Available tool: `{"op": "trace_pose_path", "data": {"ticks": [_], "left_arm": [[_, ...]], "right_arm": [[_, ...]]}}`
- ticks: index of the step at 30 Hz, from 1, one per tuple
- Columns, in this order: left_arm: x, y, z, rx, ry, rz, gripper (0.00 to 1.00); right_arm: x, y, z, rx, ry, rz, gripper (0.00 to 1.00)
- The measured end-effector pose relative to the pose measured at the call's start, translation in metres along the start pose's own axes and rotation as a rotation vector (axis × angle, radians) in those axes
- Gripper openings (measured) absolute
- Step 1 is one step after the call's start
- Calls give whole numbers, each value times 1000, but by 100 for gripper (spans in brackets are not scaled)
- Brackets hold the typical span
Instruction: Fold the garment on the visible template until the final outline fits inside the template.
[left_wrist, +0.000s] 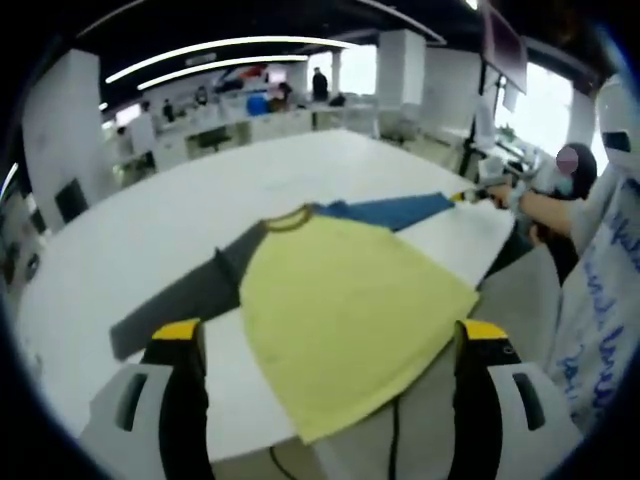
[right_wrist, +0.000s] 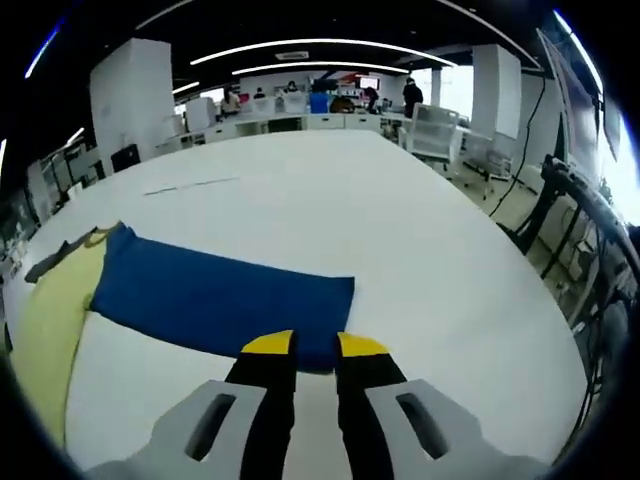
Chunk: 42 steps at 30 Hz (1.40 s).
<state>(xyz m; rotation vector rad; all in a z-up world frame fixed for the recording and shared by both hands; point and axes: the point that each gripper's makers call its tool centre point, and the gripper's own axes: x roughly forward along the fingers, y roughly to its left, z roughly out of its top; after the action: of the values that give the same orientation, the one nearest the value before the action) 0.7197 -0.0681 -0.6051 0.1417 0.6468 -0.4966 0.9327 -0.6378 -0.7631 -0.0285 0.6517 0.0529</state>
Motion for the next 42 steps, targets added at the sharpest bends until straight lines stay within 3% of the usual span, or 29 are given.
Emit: {"op": "trace_pose_path", "data": {"ticks": [5, 16, 22, 27, 34, 37, 42], "left_arm": [[-3, 1, -4, -9, 6, 12, 99], [-4, 5, -11, -15, 15, 34, 99], [-8, 11, -14, -28, 16, 45, 99], [-7, 10, -12, -11, 14, 43, 99], [-9, 11, -12, -11, 3, 52, 99], [-13, 10, -10, -3, -12, 56, 99], [-15, 12, -8, 16, -23, 68, 99]], "right_arm": [[9, -7, -1, 16, 22, -15, 19], [11, -6, -11, -8, 66, -36, 18], [12, -2, -8, -7, 52, -38, 16], [10, 11, -10, -29, 28, 7, 4], [9, 9, -11, 18, 16, -5, 3], [9, 9, -10, -5, 35, -35, 3], [1, 25, 0, -16, 2, -27, 2]]}}
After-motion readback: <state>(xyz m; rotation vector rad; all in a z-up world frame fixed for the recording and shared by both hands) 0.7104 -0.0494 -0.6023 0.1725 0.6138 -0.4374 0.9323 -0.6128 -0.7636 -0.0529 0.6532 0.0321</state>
